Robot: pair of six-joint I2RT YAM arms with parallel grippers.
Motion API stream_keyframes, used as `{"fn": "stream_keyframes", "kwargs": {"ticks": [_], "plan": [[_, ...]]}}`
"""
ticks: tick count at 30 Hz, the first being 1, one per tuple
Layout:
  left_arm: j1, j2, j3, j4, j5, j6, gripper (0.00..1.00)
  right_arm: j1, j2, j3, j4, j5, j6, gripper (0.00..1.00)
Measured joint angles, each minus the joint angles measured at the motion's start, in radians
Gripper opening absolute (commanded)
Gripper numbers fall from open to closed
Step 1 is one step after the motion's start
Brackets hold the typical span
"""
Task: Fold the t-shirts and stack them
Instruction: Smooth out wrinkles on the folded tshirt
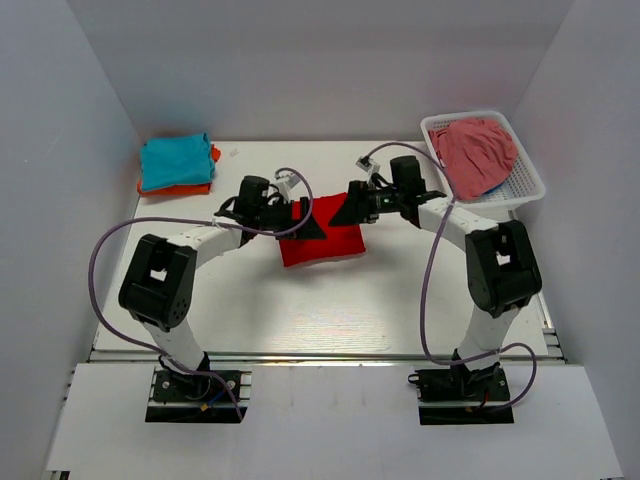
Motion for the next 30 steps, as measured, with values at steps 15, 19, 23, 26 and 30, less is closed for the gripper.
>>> {"fn": "stream_keyframes", "kwargs": {"ticks": [15, 19, 23, 26, 30], "plan": [[0.007, 0.125, -0.143, 0.192, 0.044, -0.034, 1.00, -0.018, 0.263, -0.074, 0.164, -0.094, 0.141, 0.90], [0.012, 0.117, -0.172, 0.232, 0.043, -0.030, 1.00, -0.038, 0.263, -0.101, 0.205, -0.104, 0.177, 0.90], [0.013, 0.113, -0.173, 0.226, 0.043, -0.014, 1.00, -0.055, 0.260, -0.110, 0.220, -0.113, 0.197, 0.90], [0.013, 0.093, -0.174, 0.183, 0.027, 0.014, 1.00, -0.066, 0.242, -0.110, 0.183, -0.097, 0.181, 0.90], [0.013, 0.034, -0.169, 0.051, -0.045, 0.061, 1.00, -0.093, 0.208, -0.099, 0.092, -0.049, 0.117, 0.90]]}}
